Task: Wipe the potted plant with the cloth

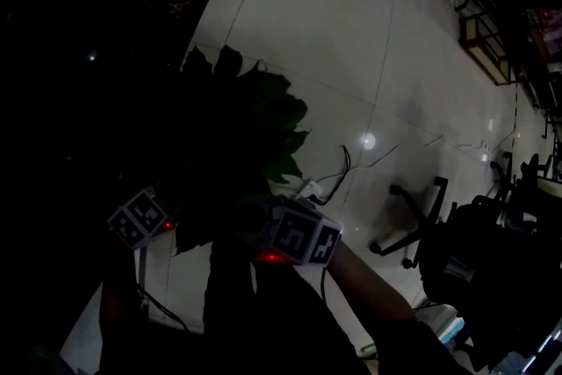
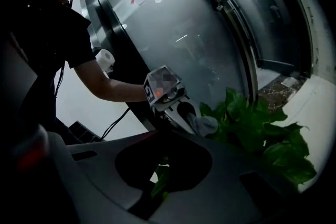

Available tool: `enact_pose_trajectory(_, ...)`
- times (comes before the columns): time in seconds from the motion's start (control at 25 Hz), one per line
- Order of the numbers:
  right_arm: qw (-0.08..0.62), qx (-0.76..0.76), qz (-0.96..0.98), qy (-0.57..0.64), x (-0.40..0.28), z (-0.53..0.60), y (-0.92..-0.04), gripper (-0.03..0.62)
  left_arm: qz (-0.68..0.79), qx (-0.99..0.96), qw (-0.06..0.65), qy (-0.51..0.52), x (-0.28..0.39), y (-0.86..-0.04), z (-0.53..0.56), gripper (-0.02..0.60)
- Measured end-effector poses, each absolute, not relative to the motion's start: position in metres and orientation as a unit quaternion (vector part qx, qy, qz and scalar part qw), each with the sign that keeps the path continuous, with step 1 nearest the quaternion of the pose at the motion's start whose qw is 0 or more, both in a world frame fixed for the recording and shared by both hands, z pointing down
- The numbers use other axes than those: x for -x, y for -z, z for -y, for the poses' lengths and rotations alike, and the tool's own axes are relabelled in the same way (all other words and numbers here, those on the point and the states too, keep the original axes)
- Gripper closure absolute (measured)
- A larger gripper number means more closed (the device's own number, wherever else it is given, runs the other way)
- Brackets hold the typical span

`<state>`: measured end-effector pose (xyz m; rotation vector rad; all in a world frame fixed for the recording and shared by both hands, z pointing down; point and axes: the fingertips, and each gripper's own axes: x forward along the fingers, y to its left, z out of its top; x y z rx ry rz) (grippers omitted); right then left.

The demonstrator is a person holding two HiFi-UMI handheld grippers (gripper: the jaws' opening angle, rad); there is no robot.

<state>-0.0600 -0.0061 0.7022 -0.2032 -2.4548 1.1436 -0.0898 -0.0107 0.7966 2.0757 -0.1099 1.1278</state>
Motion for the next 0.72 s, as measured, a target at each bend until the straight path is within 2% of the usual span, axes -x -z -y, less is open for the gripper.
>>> enact_pose_trajectory(0.2,0.194,0.078,0.872,-0.443,0.060,0.003,-0.701,0.592,-0.017,-0.833,0.390,-0.393,0.064,-0.767,-0.004,0.568)
enact_pose_trajectory(0.4,0.169,0.044,0.873,-0.455,0.057,0.023,-0.680,0.592,0.134,-0.858,0.393,-0.302,0.072,-0.732,0.076,0.568)
enact_pose_trajectory(0.56,0.130,0.005,0.878,-0.460,0.059,0.062,-0.660,0.592,0.191,-0.832,0.393,-0.341,0.100,-0.748,0.105,0.568)
enact_pose_trajectory(0.72,0.128,-0.017,0.881,-0.456,0.051,0.083,-0.654,0.592,0.105,-0.818,0.415,-0.384,0.088,-0.775,0.060,0.568)
